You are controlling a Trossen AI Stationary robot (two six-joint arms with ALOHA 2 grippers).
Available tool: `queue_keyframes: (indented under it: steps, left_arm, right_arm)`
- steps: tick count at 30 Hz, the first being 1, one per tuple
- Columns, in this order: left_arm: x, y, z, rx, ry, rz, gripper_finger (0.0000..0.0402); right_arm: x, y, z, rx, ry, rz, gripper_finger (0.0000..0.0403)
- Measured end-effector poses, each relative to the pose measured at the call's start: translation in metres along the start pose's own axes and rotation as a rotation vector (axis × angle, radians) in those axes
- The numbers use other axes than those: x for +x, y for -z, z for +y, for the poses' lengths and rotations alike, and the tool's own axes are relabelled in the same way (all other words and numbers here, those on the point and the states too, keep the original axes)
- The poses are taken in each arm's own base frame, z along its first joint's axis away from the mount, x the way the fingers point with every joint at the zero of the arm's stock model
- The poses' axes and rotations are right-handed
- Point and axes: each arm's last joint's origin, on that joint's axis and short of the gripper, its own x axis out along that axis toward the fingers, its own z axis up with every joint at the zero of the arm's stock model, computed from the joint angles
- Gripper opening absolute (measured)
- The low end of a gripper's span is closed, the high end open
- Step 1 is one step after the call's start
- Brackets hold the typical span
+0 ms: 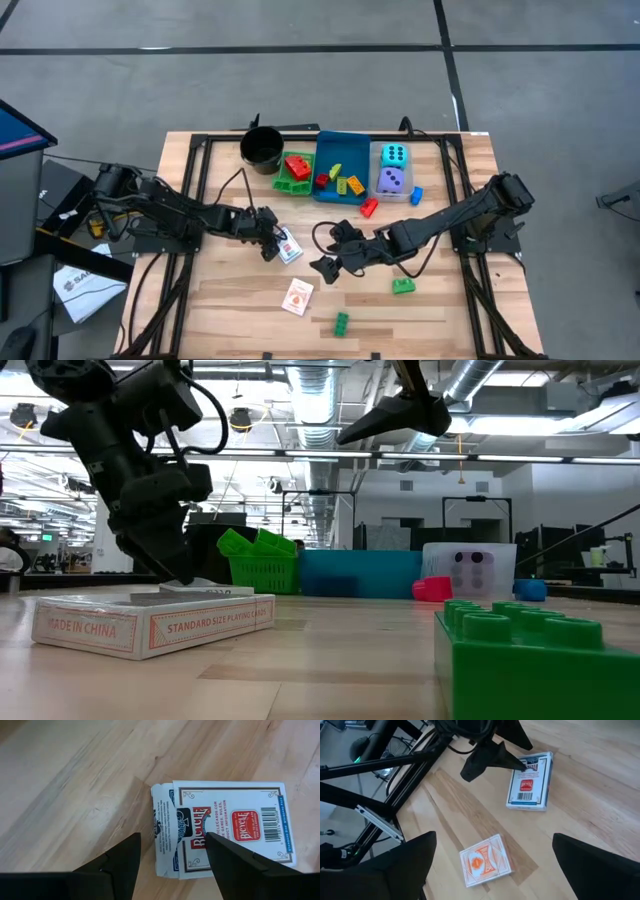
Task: Pick & Place Toys
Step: Put the blue deck of cards into the black bucket
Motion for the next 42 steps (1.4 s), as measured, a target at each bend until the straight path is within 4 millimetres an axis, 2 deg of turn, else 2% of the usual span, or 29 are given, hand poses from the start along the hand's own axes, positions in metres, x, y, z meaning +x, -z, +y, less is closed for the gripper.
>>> queue_keyframes:
  steps: [4,8,21,31,42]
  left_arm:
    - [0.000,0.000,0.000,0.000,0.005,0.005,0.0211]
    - [0.000,0.000,0.000,0.000,0.009,0.007,0.0186]
    - [0.000,0.000,0.000,0.002,0.004,0.005,0.0011]
    - [-0.008,0.000,0.001,-0.013,0.041,0.016,0.0000]
    - [-0.055,-0.017,0.014,-0.117,0.121,-0.128,0.0000]
  right_arm:
    - [-0.002,-0.001,0.000,0.000,0.000,-0.001,0.0379]
    - [-0.002,-0.001,0.000,-0.001,0.003,0.000,0.0373]
    - [-0.002,-0.001,0.000,-0.002,-0.001,0.016,0.0372]
    - [-0.002,0.000,0.000,-0.009,-0.003,0.019,0.0372]
    - [-0.002,-0.001,0.000,-0.023,-0.005,0.017,0.0372]
